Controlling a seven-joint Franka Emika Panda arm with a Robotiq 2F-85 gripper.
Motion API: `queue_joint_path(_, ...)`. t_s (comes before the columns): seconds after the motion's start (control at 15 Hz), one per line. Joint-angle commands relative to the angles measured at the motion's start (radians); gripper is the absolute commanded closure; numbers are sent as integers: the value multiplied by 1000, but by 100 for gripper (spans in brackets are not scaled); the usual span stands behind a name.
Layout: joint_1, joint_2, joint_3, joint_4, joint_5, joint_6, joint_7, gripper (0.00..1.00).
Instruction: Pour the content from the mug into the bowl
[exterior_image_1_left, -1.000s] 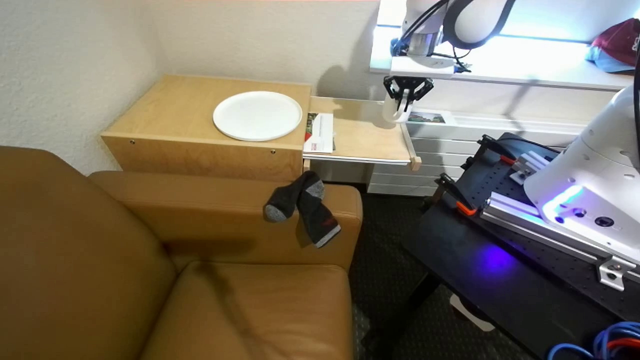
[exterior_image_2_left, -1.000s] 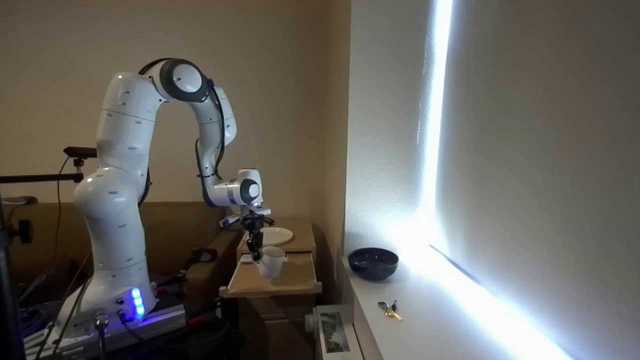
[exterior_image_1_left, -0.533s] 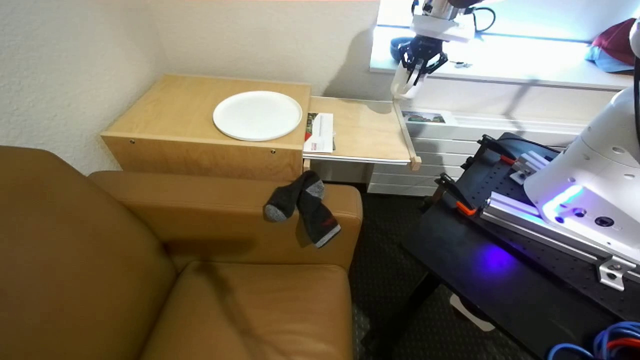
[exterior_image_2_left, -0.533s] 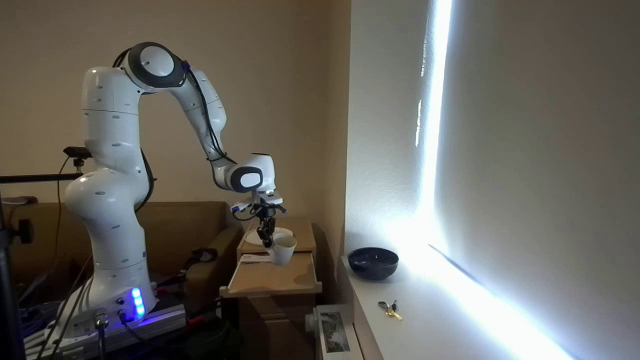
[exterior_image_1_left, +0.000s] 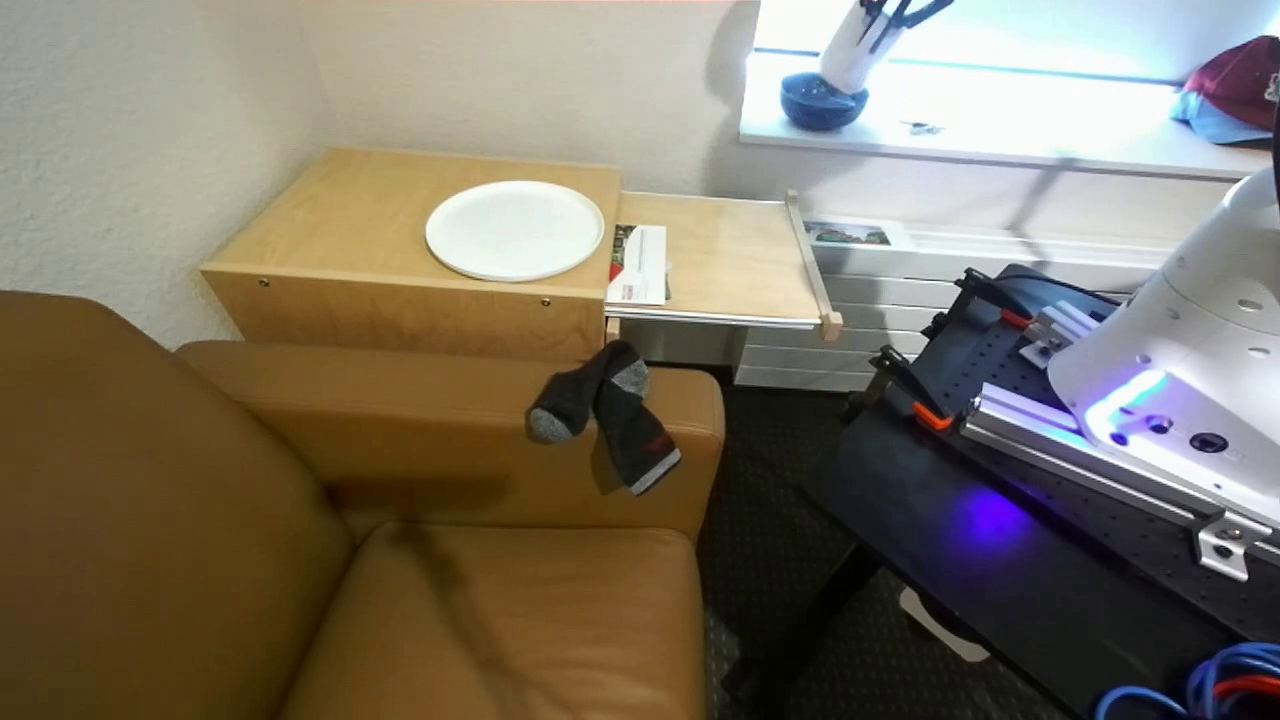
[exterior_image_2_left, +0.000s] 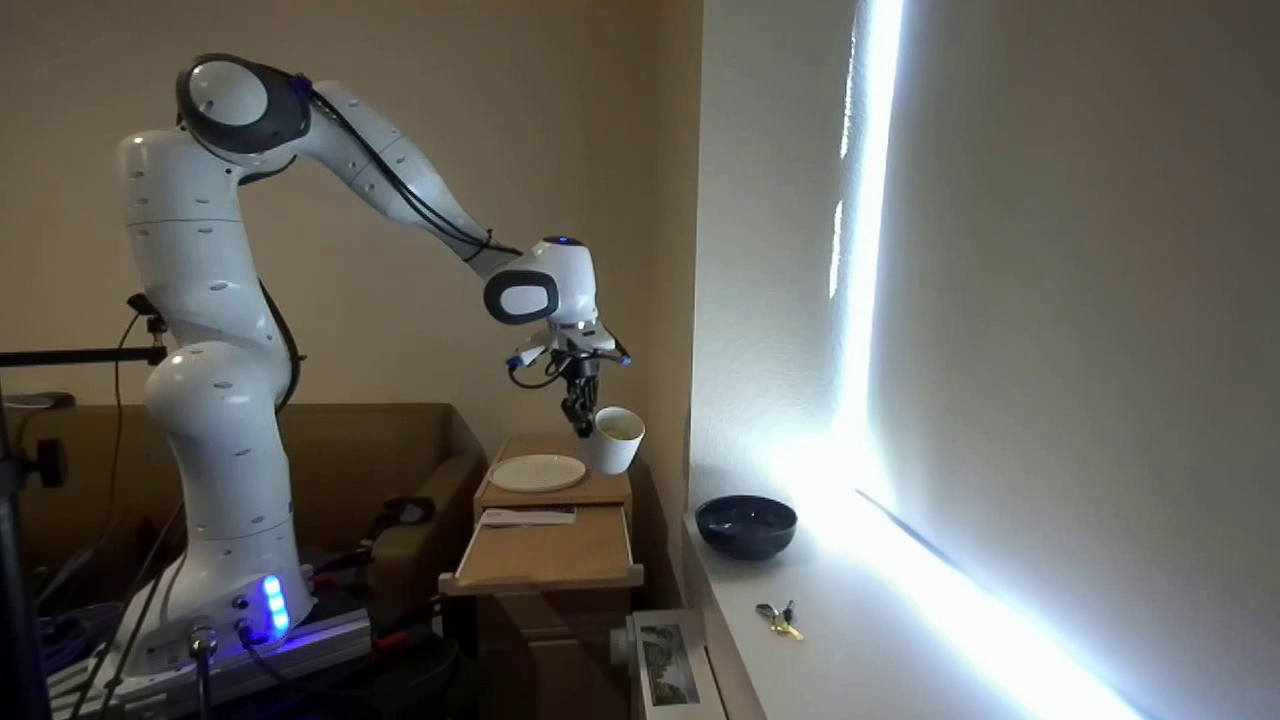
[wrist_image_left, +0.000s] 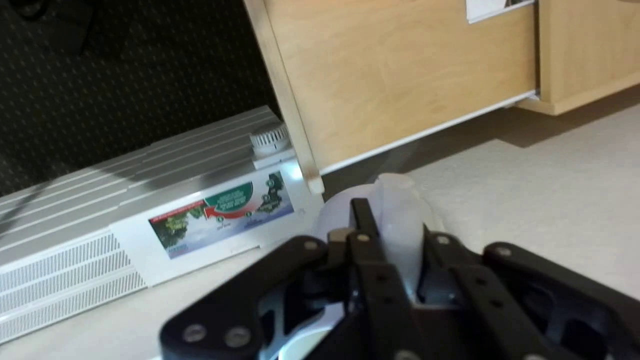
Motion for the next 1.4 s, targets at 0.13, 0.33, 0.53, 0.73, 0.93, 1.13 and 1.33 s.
queue_joint_path(0.13,140,19,-241,286,-1,-289,-131,96)
queue_joint_path(0.33,172,-7,-283,271,9,-315,-127,85)
queue_joint_path(0.53,189,35,-304,327,43,-368,-162,85)
queue_joint_path(0.73,194,75,-301,335,34,-352,-135,96)
queue_joint_path(0.93,195,222,-315,397,64,-309,-14,96)
queue_joint_path(1.13,199,340,-325,466,91,-271,73,96)
queue_joint_path(1.33,183,451,-318,580,214,-277,91,96)
